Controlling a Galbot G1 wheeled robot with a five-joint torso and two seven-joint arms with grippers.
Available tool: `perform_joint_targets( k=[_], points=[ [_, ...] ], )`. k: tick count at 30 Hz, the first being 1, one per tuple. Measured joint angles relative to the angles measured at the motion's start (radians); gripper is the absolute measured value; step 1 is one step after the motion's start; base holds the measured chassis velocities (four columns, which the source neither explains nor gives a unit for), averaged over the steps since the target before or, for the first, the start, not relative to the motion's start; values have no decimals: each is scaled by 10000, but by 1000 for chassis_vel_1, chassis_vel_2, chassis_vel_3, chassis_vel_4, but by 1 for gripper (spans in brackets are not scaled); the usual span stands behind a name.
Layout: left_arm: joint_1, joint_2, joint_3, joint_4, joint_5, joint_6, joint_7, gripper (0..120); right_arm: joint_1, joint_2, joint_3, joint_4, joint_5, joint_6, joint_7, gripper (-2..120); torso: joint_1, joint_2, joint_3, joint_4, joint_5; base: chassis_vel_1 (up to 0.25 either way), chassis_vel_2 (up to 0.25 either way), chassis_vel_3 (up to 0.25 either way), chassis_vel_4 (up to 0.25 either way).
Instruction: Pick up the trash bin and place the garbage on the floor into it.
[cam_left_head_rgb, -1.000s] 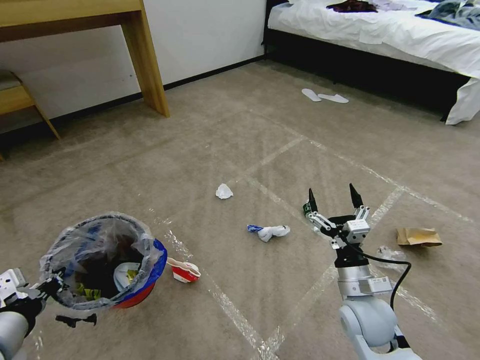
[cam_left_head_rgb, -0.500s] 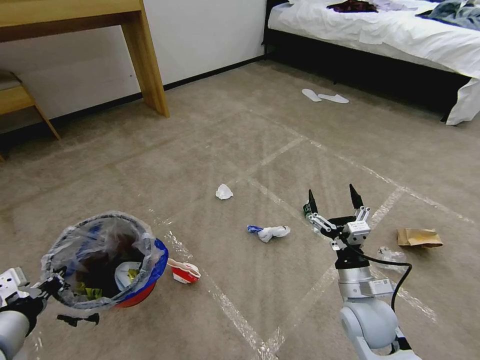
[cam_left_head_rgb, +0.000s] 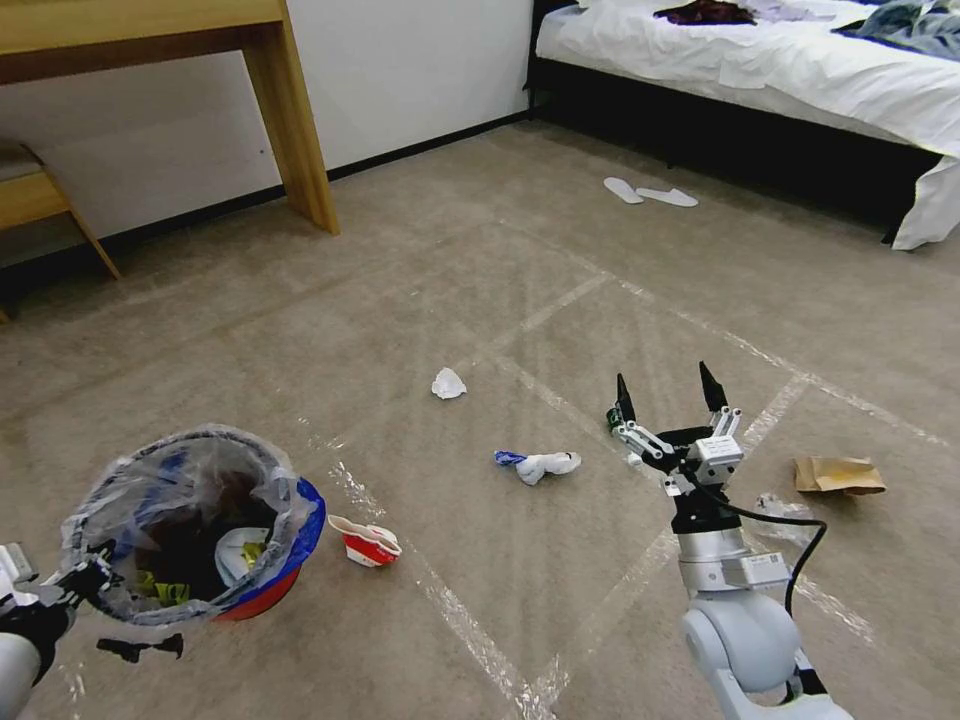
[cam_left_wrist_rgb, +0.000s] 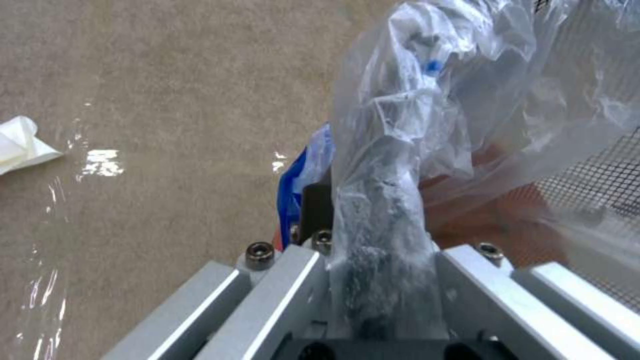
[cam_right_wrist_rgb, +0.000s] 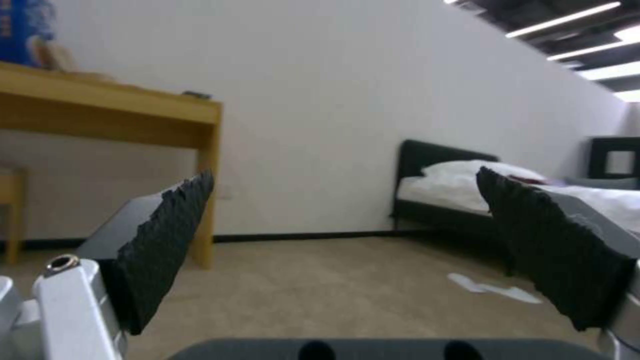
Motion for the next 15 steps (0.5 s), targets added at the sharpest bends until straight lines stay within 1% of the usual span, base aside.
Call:
perform_joint_targets(
  k=[1, 3, 4, 5, 6, 7, 8, 9, 10, 12, 13, 14, 15],
  points=[
    [0, 0, 0, 0, 0, 0, 0, 0, 0, 0, 0, 0, 0, 0, 0, 100, 0, 0, 0, 0, 0, 0, 0, 0, 0],
    [-43, -15, 3, 34, -6, 0, -9, 0, 630, -579, -646, -28, 538, -683, 198, 100, 0, 0, 0, 5, 4, 0, 0, 0, 0],
    [-43, -15, 3, 34, -6, 0, -9, 0, 630, -579, -646, -28, 538, -683, 198, 100, 0, 0, 0, 5, 4, 0, 0, 0, 0],
    [-63, -25, 8, 64, -5, 0, -21, 0, 1110, -1028, -1078, -29, 1052, -1207, 345, 100, 1, 0, 1, 3, 1, 0, 0, 0, 0],
    [-73, -44, 13, 78, -6, 0, -31, 0, 1883, -1555, -1855, -122, 1765, -1888, 506, 100, 0, 0, 0, 3, -2, 0, 0, 0, 0],
    [-76, -56, 11, 79, -7, 0, -32, 0, 2396, -1839, -2405, -241, 2147, -2296, 666, 100, 1, 0, 1, 4, 0, 0, 0, 0, 0],
    [-76, -56, 11, 79, -7, 0, -32, 0, 2396, -1839, -2405, -241, 2147, -2296, 666, 100, 1, 0, 1, 4, 0, 0, 0, 0, 0],
    [-79, -72, -7, 78, -16, 0, -35, 0, 2964, -2066, -2963, -373, 2590, -2784, 867, 100, 1, 0, 1, 6, 2, 0, 0, 0, 0],
    [-79, -72, -7, 78, -16, 0, -35, 0, 2964, -2066, -2963, -373, 2590, -2784, 867, 100, 1, 0, 1, 6, 2, 0, 0, 0, 0],
    [-96, -120, -37, 77, -36, 0, -53, 0, 4287, -2355, -4588, -558, 3537, -4142, 1409, 100, 1, -1, 2, 3, 0, 0, 0, 0, 0],
    [-103, -130, -44, 77, -38, 0, -57, 0, 4679, -2375, -5100, -585, 3837, -4511, 1621, 100, 1, 0, 1, 2, 0, 0, 0, 0, 0],
    [-103, -130, -44, 77, -38, 0, -57, 0, 4679, -2375, -5100, -585, 3837, -4511, 1621, 100, 1, 0, 1, 2, 0, 0, 0, 0, 0],
    [-116, -142, -80, 76, -47, 0, -64, 0, 5462, -2362, -6039, -659, 4435, -5237, 2062, 100, 1, 0, 1, 4, -2, 0, 0, 0, 0]
  ],
)
